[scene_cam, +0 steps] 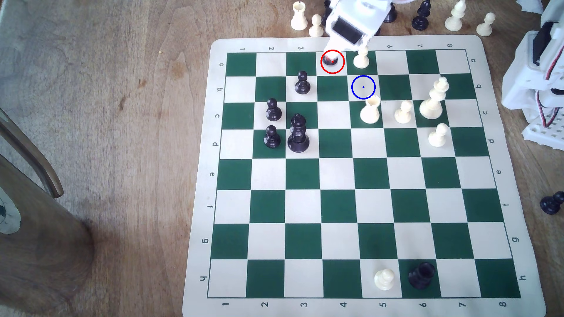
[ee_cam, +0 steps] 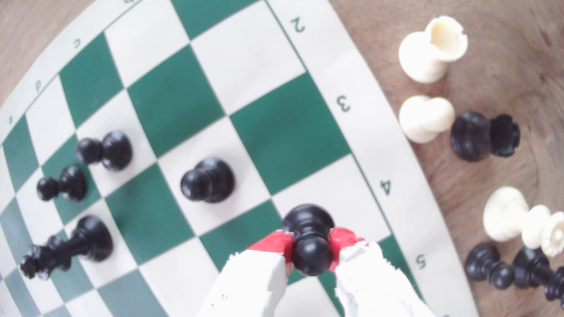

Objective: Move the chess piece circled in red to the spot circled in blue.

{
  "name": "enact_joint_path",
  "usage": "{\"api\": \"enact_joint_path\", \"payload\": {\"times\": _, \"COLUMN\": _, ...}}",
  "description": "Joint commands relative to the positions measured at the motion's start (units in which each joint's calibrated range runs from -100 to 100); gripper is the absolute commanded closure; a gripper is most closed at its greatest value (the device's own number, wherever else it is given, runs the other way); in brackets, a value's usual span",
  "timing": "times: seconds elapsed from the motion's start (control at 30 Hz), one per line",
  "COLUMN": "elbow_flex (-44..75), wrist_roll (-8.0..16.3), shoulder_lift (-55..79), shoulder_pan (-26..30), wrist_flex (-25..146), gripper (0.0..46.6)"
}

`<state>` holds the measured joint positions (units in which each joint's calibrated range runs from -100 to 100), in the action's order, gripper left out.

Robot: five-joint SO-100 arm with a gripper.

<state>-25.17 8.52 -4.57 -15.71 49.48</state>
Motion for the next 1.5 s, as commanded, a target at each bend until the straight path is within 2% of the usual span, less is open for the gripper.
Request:
{"api": "enact_joint_path", "payload": {"times": 0.0, "elbow_flex": 1.8, "wrist_roll": 0.1, "shoulder_lift": -14.0, "shoulder_pan": 0.2, "wrist_flex": 3.8, "gripper": 46.4}}
{"api": "enact_joint_path", "payload": {"times": 0.17, "elbow_flex": 0.1, "wrist_roll": 0.1, "shoulder_lift": -20.1, "shoulder_pan": 2.4, "wrist_flex": 9.9, "gripper": 46.4}}
{"api": "enact_joint_path", "payload": {"times": 0.33, "elbow_flex": -12.6, "wrist_roll": 0.4, "shoulder_lift": -27.4, "shoulder_pan": 5.1, "wrist_flex": 6.5, "gripper": 45.9}}
{"api": "enact_joint_path", "payload": {"times": 0.53, "elbow_flex": -19.4, "wrist_roll": 0.3, "shoulder_lift": -30.1, "shoulder_pan": 5.8, "wrist_flex": 5.5, "gripper": 46.2}}
{"api": "enact_joint_path", "payload": {"times": 0.7, "elbow_flex": -24.0, "wrist_roll": 0.0, "shoulder_lift": -28.3, "shoulder_pan": 5.9, "wrist_flex": 2.0, "gripper": 46.3}}
{"api": "enact_joint_path", "payload": {"times": 1.47, "elbow_flex": -26.5, "wrist_roll": -0.3, "shoulder_lift": -17.2, "shoulder_pan": 6.2, "wrist_flex": -6.0, "gripper": 46.4}}
